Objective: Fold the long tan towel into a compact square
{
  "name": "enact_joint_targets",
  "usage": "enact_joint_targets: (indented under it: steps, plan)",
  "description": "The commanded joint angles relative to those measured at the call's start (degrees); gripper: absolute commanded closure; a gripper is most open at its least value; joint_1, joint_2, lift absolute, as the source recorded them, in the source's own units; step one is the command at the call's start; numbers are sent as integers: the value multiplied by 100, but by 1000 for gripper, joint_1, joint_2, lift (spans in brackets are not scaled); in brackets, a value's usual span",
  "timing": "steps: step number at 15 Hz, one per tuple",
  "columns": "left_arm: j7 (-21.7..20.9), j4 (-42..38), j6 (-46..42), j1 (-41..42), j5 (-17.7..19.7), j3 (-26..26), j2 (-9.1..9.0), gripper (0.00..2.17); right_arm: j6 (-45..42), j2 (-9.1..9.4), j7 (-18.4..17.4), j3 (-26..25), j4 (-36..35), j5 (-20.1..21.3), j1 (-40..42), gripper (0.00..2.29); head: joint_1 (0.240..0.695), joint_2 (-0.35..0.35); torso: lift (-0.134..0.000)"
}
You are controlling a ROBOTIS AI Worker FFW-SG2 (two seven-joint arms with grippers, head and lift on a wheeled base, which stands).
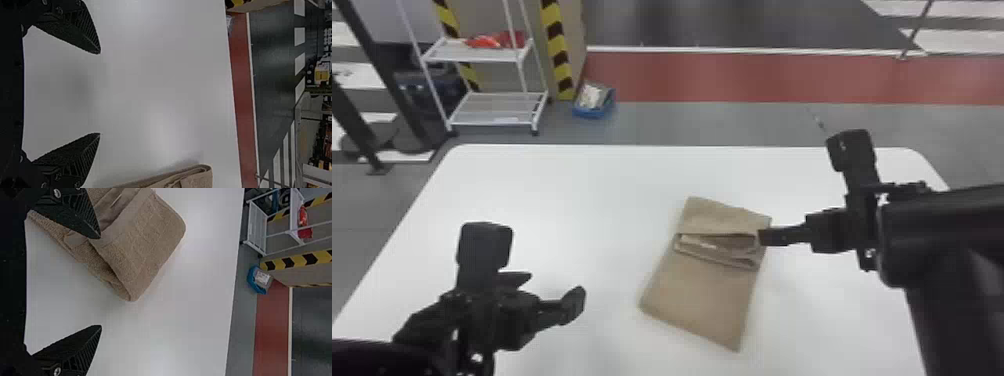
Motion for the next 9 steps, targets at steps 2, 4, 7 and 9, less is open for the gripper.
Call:
enact_joint_targets:
  steps: [2, 4, 7, 9]
  plan:
    - [22, 17, 0, 0, 0, -5, -9, 151, -50, -83, 556, 687, 184, 491, -444, 80, 695, 34, -124]
    - [57, 52, -18, -17, -9, 4, -44, 151, -32, -285, 1136, 1354, 474, 913, -928, 83, 695, 59, -124]
    - [163, 70, 0, -17, 9, -5, -61, 151, 214, -399, 1795, 1996, 993, 1239, -1464, 93, 695, 95, -124]
    - [215, 87, 0, -8, 9, 4, -52, 151, 126, -347, 2173, 2128, 1257, 1485, -1596, 93, 695, 111, -124]
